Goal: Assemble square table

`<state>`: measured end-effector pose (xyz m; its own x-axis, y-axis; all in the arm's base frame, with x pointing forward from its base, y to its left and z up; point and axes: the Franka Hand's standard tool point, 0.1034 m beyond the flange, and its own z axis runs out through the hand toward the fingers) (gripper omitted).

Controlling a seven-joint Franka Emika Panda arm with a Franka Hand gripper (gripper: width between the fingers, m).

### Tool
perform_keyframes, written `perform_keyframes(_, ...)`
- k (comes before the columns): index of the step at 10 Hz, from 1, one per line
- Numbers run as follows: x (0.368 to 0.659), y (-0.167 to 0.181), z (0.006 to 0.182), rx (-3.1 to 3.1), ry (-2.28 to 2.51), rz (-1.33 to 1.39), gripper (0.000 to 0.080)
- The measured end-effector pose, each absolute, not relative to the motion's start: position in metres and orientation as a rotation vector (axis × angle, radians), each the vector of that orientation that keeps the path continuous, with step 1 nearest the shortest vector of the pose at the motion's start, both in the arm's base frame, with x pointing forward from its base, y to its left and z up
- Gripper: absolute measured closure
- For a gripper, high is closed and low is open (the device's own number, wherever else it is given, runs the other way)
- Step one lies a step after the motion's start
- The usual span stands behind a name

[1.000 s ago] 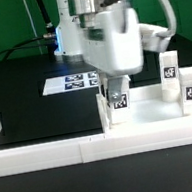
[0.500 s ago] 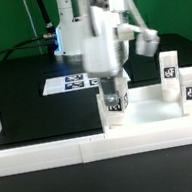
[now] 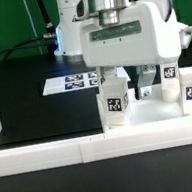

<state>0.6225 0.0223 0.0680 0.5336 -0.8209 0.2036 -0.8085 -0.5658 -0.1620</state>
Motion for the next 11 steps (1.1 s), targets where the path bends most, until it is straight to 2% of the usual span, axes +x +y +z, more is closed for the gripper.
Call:
perform_keyframes(2, 0.626, 0.008, 0.069, -3.072, 0.724, -0.437, 0.0150)
perform_keyframes(3, 0.626, 0.007, 0.069, -3.114, 0.617, -0.437, 0.0150)
perform_keyframes(4, 0.626, 0.008, 0.069, -3.086, 0.700, -0.438, 0.0150)
perform_keyframes(6, 0.626, 0.007, 0.069, -3.088, 0.699, -0.437, 0.0416)
perform_keyframes(7, 0.625, 0.007, 0.068, -3.022, 0.880, -0.438, 0.0513)
perform_keyframes(11, 0.625, -0.001, 0.068, -2.780, 1.363, -0.360, 0.0511)
